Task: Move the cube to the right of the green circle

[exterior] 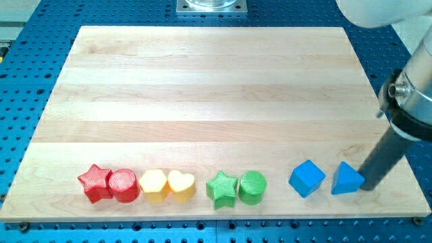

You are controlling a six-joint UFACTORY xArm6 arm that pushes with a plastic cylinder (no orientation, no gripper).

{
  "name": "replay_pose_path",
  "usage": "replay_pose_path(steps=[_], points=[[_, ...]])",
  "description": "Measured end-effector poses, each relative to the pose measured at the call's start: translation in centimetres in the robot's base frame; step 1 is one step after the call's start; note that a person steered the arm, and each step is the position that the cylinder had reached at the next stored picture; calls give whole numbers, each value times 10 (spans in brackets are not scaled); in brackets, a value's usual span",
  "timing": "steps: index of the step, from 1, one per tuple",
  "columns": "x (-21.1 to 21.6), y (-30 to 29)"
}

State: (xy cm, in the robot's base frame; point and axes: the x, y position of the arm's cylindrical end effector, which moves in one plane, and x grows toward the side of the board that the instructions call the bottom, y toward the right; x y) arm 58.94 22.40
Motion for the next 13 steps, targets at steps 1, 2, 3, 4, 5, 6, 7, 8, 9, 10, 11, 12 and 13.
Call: replay_pose_path(steps=[1, 2, 3, 4, 5, 6, 7, 8, 9, 10, 11, 12, 13], points=[[27, 0], [29, -3], [29, -9], [29, -10], [3, -2], [-15, 5], [-15, -16], [-13, -47], [-9, -69], [-9, -80], [-9, -81], [-25, -67], [-57, -59]])
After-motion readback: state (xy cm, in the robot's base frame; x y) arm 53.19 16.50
